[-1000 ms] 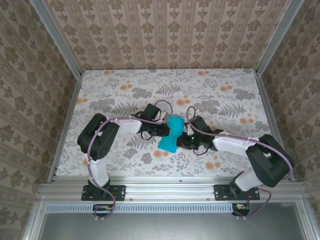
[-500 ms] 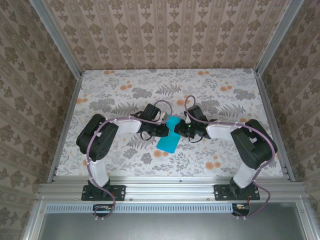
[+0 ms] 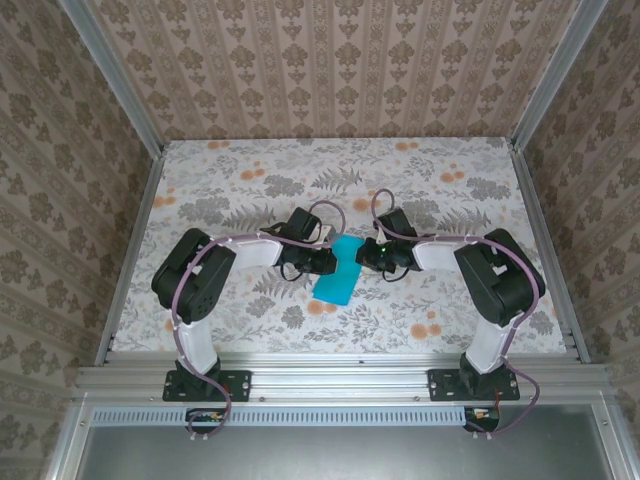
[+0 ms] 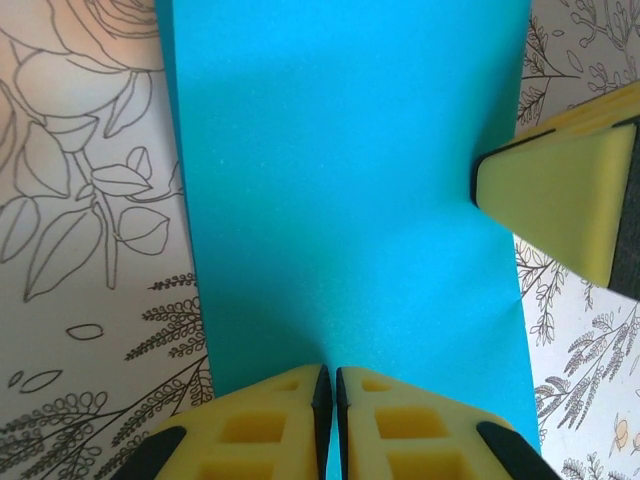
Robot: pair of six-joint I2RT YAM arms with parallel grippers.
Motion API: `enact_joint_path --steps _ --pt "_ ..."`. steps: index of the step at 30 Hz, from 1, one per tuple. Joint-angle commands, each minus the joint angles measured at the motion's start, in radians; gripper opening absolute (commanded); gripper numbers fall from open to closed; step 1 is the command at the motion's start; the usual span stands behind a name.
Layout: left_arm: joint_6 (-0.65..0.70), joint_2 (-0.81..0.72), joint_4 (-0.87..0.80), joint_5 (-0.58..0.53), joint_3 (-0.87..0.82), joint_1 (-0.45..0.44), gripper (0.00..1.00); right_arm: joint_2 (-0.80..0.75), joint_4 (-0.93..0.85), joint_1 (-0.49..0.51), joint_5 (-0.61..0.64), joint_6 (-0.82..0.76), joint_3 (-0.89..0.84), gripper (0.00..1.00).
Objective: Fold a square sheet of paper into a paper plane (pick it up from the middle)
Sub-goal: Fold the square sheet of paper in half at the center of the table.
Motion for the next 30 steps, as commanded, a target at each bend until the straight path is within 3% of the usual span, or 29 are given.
enact_joint_path --steps 1,8,17,30 --pt "0.033 0.031 -0.134 -0.060 -0.019 -0.001 0.15 -0.015 -0.078 -0.029 0.072 -0.050 0.017 0.11" --pt "0.037 0.042 -0.135 -0.057 -0.016 -0.001 0.15 -0.100 -0.073 0.023 0.032 0.003 0.061 0.12" --pt "0.034 0.039 -0.130 -0.048 -0.020 0.000 0.15 0.050 -0.025 0.048 0.027 0.022 0.140 0.12" --pt "0.040 0.032 -0.138 -0.054 -0.036 0.000 0.15 0.107 -0.060 -0.011 0.106 -0.061 0.129 0.12"
